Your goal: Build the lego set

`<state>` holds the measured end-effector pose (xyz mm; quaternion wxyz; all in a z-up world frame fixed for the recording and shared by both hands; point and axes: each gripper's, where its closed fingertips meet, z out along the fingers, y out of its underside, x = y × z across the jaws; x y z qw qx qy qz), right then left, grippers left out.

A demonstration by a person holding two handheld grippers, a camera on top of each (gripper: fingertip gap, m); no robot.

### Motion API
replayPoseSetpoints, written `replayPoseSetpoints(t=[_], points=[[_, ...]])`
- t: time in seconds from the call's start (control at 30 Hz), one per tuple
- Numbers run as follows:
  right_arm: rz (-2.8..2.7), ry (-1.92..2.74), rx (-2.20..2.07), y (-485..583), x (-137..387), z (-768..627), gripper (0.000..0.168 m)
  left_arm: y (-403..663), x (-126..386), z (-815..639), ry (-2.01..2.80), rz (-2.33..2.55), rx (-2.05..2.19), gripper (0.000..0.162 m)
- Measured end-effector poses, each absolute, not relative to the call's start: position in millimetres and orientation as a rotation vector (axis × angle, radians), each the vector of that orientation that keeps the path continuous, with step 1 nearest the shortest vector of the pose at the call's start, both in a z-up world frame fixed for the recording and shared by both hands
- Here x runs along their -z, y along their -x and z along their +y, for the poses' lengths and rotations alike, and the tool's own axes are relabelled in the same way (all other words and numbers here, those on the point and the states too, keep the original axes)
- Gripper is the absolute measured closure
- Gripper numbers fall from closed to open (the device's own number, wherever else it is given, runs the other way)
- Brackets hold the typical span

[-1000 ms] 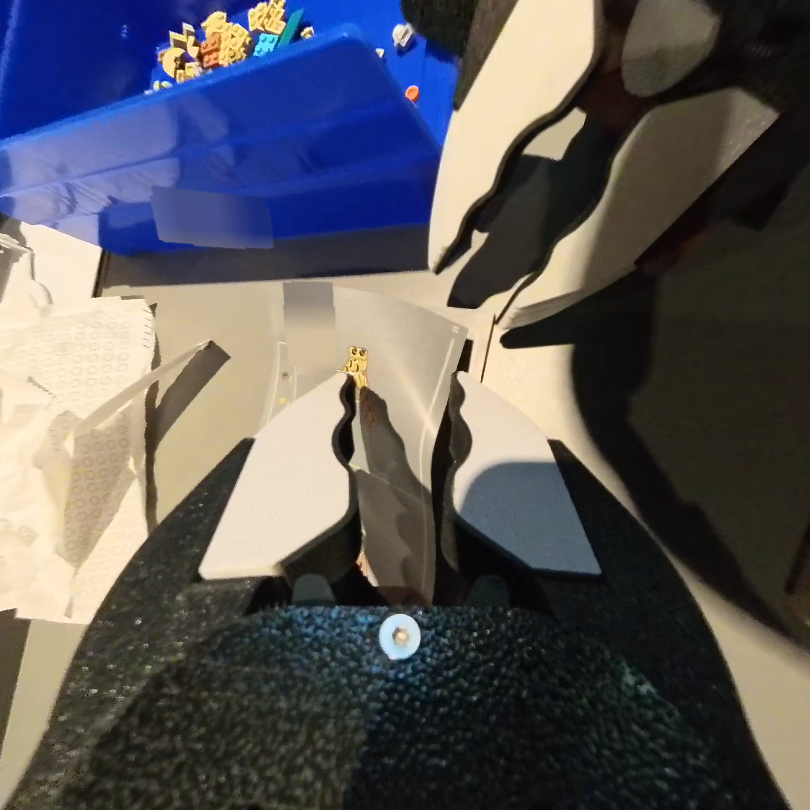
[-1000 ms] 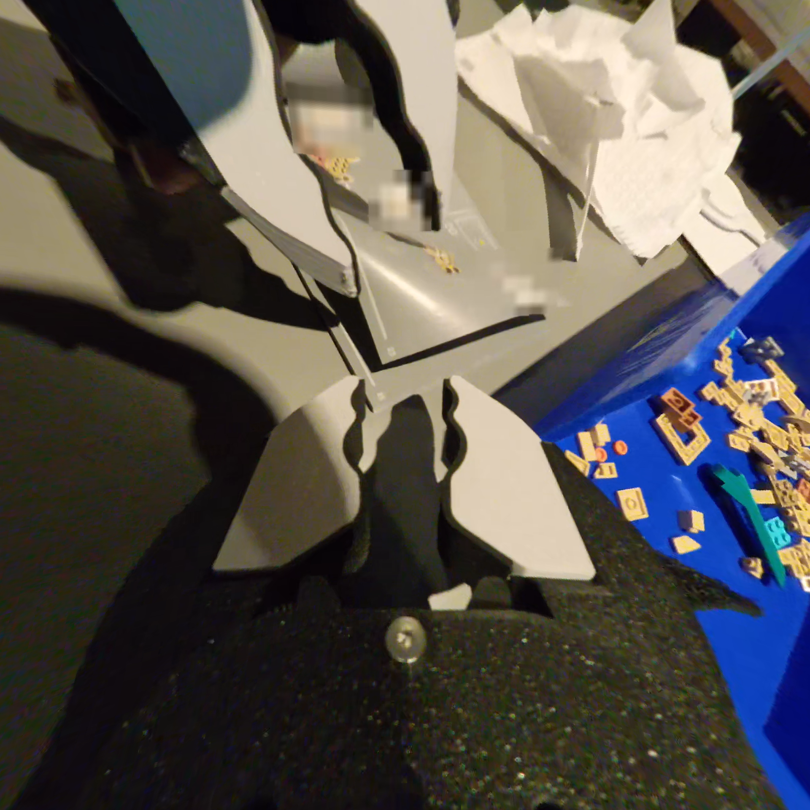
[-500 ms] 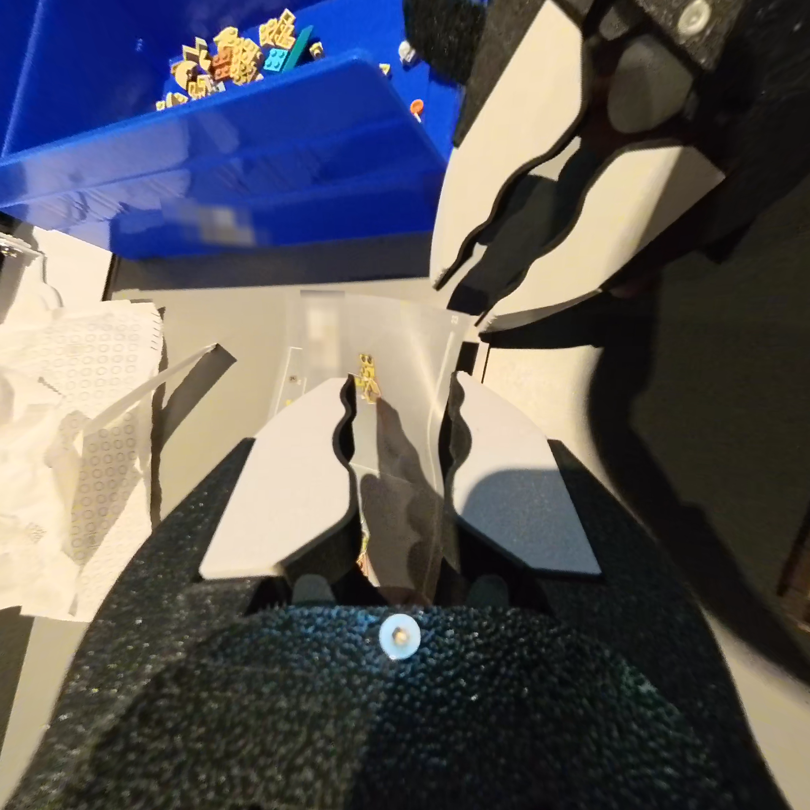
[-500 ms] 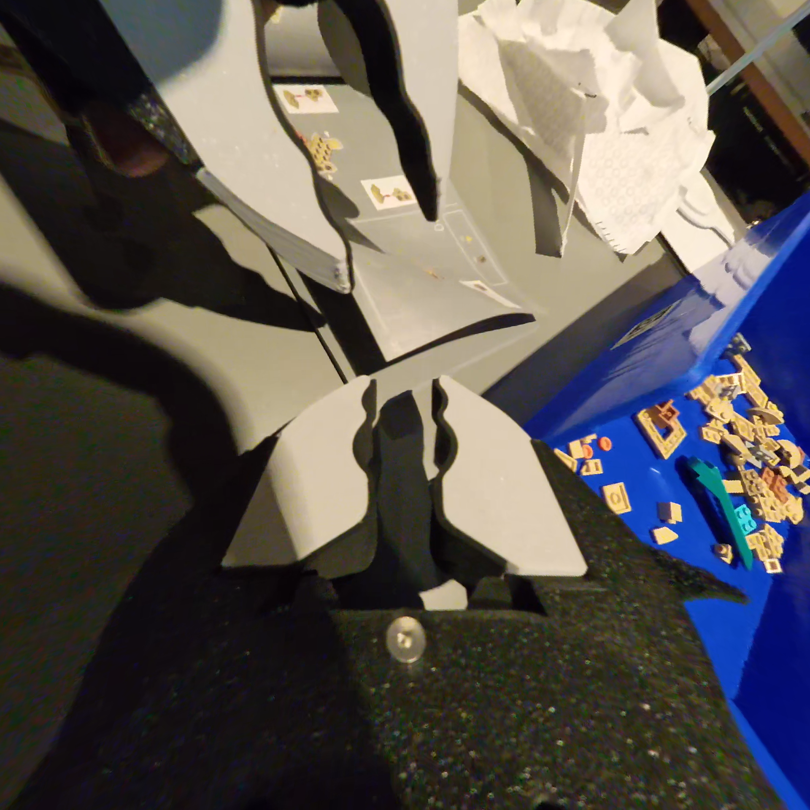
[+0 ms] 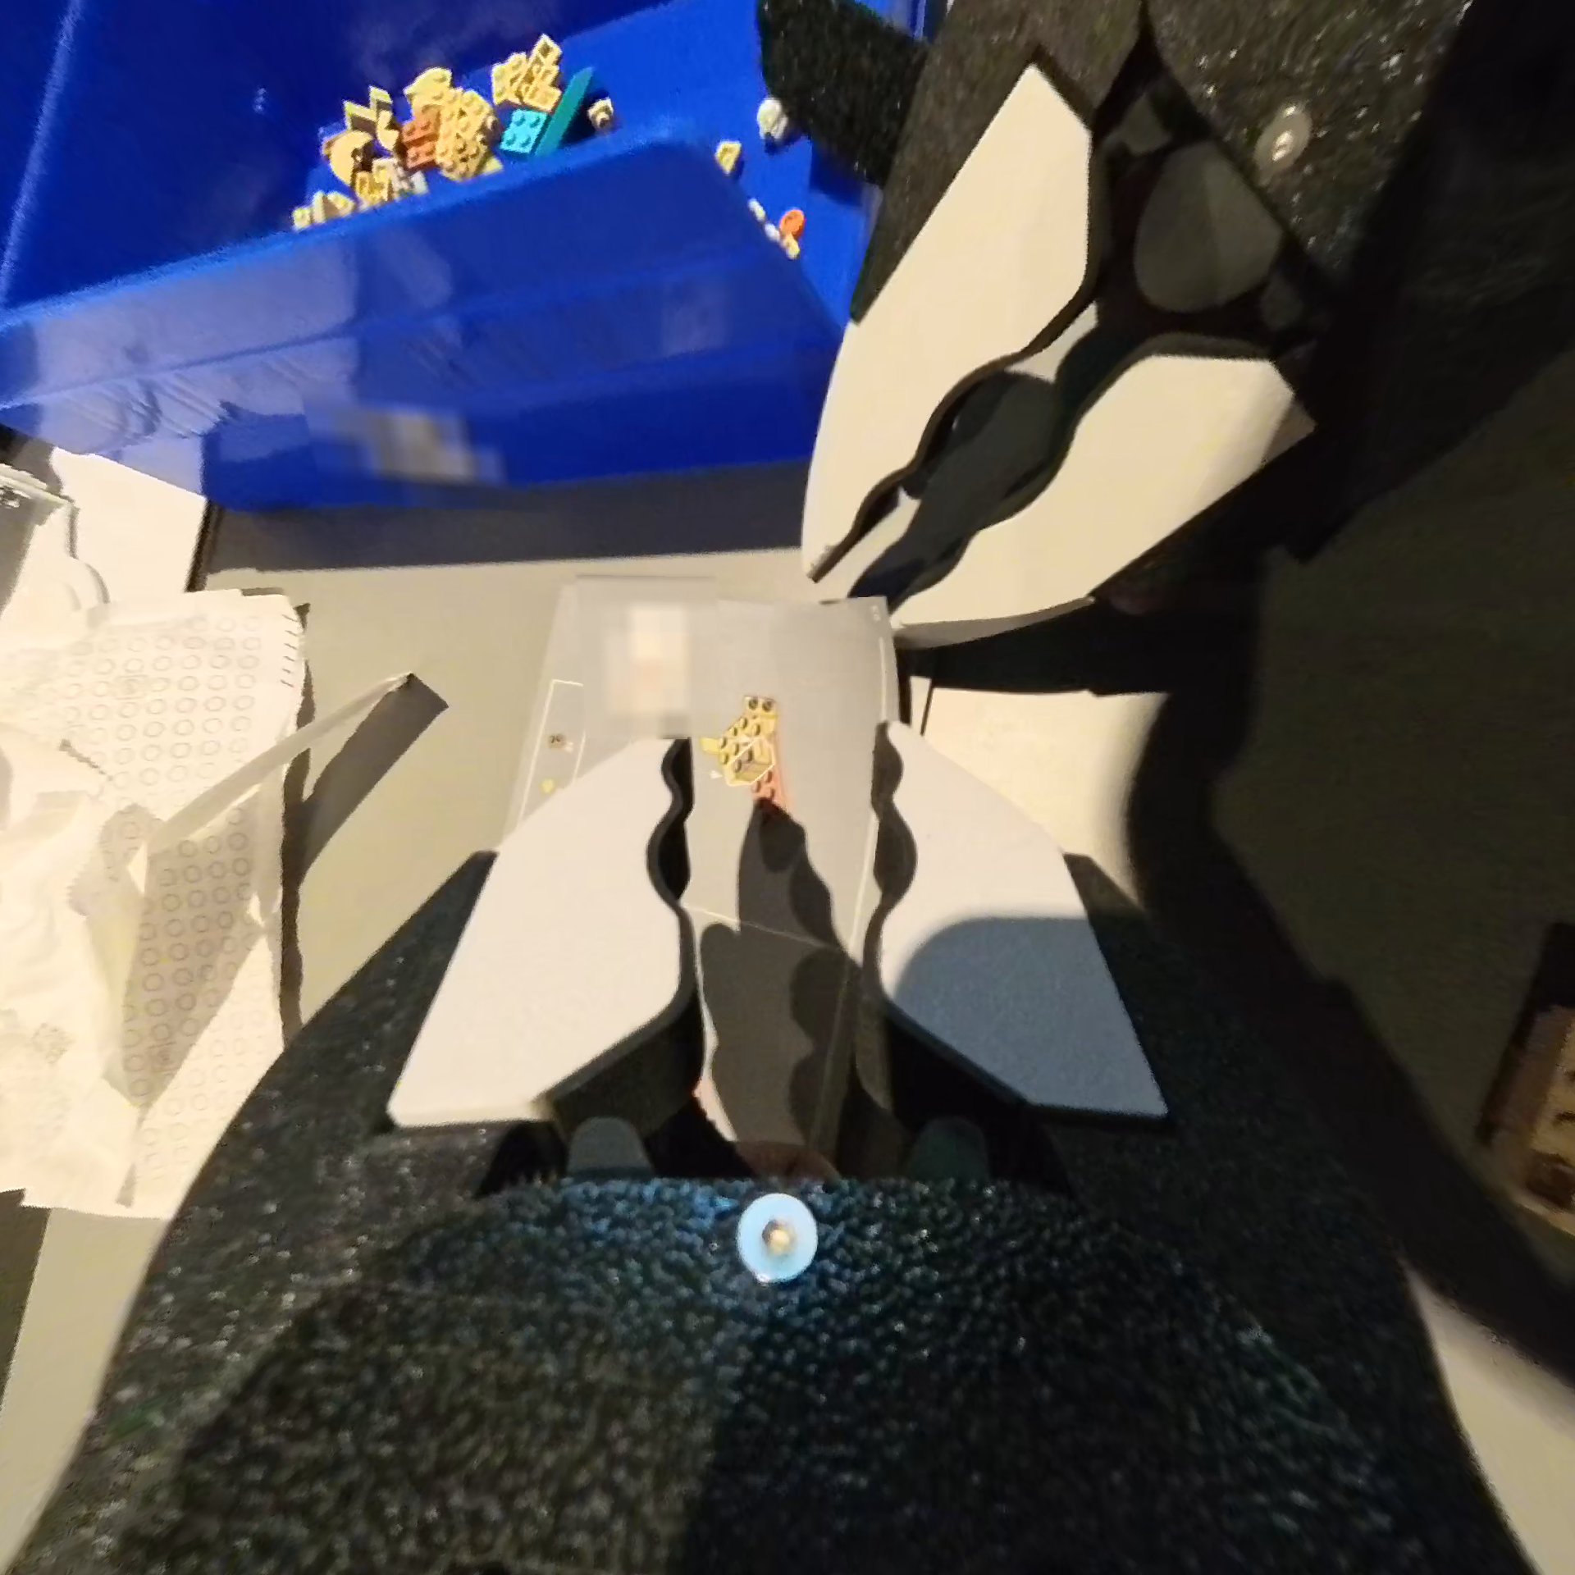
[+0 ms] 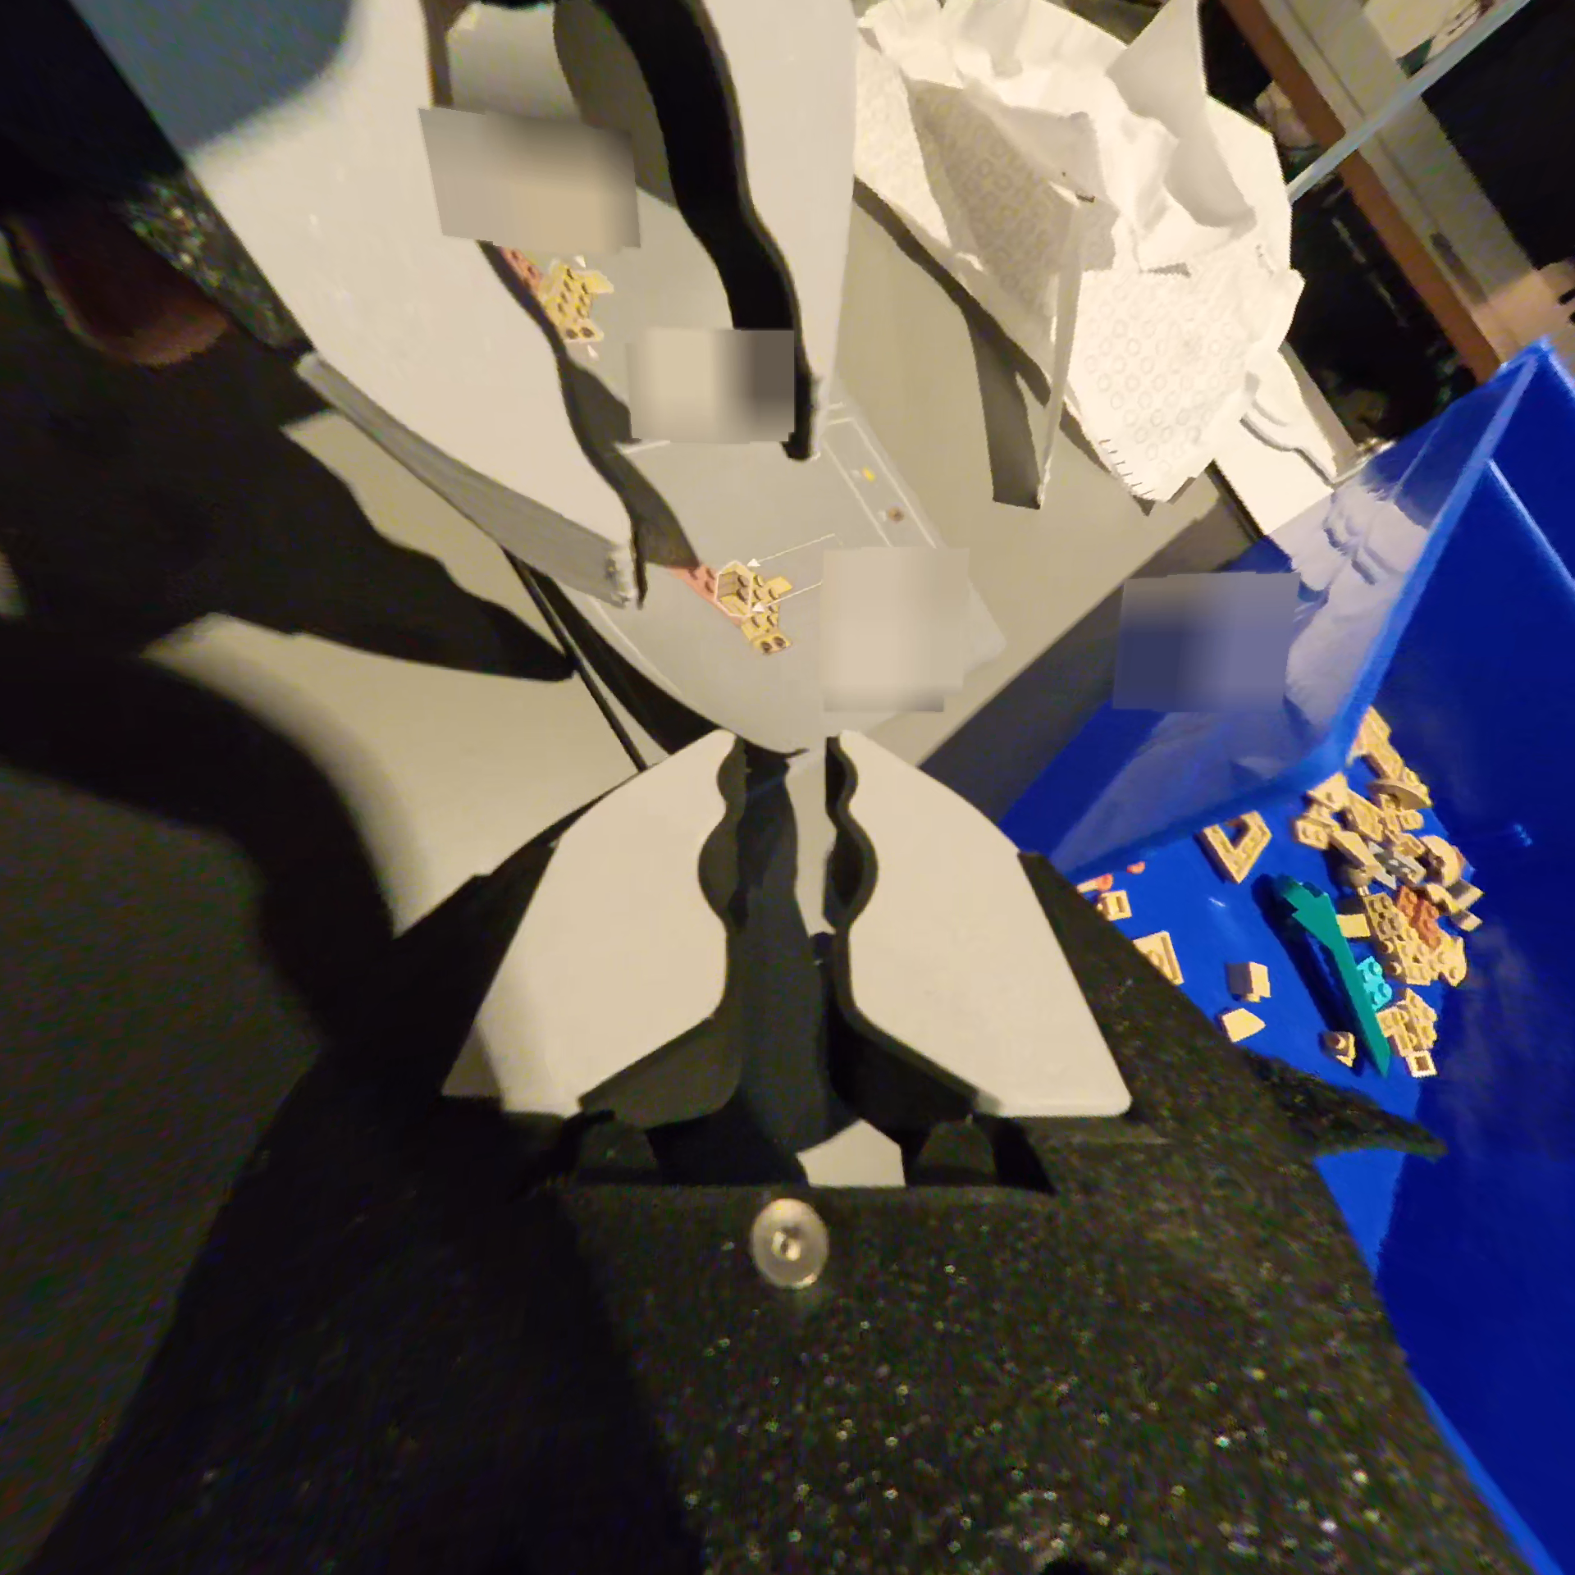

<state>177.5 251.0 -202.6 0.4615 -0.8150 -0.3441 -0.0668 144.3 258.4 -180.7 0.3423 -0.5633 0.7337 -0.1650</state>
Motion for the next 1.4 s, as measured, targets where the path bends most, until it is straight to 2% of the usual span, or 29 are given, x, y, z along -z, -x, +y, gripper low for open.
replayPoseSetpoints(t=[0.43, 0.57, 0.7, 0.73, 0.97, 1.2, 1.4], points=[[-0.765, 1.962, 0.109, -173.2, 190.7, 254.1, 0.151, -152.8, 195.4, 248.4, 1.447, 1.961, 0.363, 0.128], [-0.752, 1.954, 0.092, -171.3, 188.6, 254.6, 0.151, -154.0, 197.5, 251.1, 1.455, 1.95, 0.332, 0.137], [-0.739, 1.942, 0.079, -170.4, 186.1, 254.9, 0.151, -153.1, 200.7, 251.9, 1.479, 1.952, 0.329, 0.161], [-0.736, 1.938, 0.077, -170.3, 185.2, 254.9, 0.151, -152.5, 201.3, 252.3, 1.489, 1.952, 0.332, 0.162], [-0.693, 1.891, 0.039, -164.3, 172.5, 255.6, 0.148, -142.4, 181.8, 267.9, 1.629, 1.758, 0.442, 0.162], [-0.703, 1.865, -0.018, -127.8, 157.2, 259.4, 0.147, -107.2, 145.1, 293.1, 1.771, 1.333, 0.753, 0.162], [-0.685, 1.886, -0.168, -94.3, 144.8, 273.7, 0.142, -47.4, 116.7, 322.9, 1.749, 0.958, 0.781, 0.162]])
